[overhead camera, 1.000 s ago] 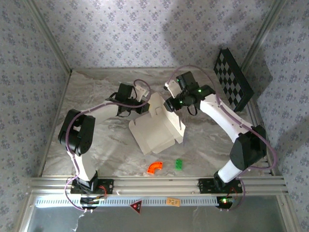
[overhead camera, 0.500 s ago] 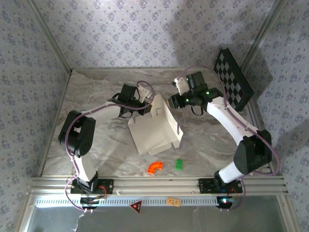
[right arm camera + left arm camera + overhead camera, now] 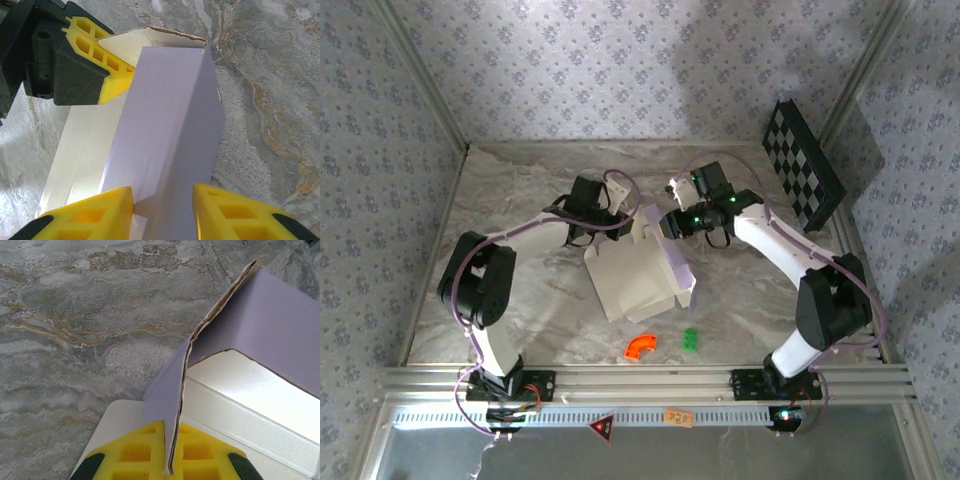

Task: Fold the paper box

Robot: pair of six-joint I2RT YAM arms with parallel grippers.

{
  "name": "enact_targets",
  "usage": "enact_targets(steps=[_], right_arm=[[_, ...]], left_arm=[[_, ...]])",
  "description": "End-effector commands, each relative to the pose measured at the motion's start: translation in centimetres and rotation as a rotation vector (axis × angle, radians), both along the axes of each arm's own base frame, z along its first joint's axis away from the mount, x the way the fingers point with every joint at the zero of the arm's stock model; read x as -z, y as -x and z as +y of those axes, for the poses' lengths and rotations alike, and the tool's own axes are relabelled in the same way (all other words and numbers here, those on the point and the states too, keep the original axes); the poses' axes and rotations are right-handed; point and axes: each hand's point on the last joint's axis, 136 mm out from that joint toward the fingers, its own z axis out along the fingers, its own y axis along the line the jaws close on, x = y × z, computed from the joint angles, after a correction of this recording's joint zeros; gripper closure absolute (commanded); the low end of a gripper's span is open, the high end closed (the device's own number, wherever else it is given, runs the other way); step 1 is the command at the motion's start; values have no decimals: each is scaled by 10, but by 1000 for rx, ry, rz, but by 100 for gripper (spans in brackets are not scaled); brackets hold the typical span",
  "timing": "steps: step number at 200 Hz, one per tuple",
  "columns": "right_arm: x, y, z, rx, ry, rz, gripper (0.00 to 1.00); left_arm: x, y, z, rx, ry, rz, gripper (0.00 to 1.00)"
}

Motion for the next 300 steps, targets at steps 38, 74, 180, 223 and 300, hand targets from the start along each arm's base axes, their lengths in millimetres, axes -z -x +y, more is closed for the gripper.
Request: enact_targets(steps=[38, 74, 180, 223, 300], right_arm=[[13, -24, 18, -18, -7, 19, 65], [10, -40, 31, -40, -33, 10, 65], [9, -33, 21, -64, -56, 69, 65], [3, -20, -2, -24, -79, 61, 65], [7, -16, -10, -29, -142, 67, 70]], left_arm=[[38, 30, 37, -97, -168, 140, 95], [38, 30, 55, -214, -188, 153, 94], [46, 34, 82, -409, -163, 208, 92], [49, 34, 83, -410, -170, 221, 92], [27, 39, 51, -235, -28, 175, 77]])
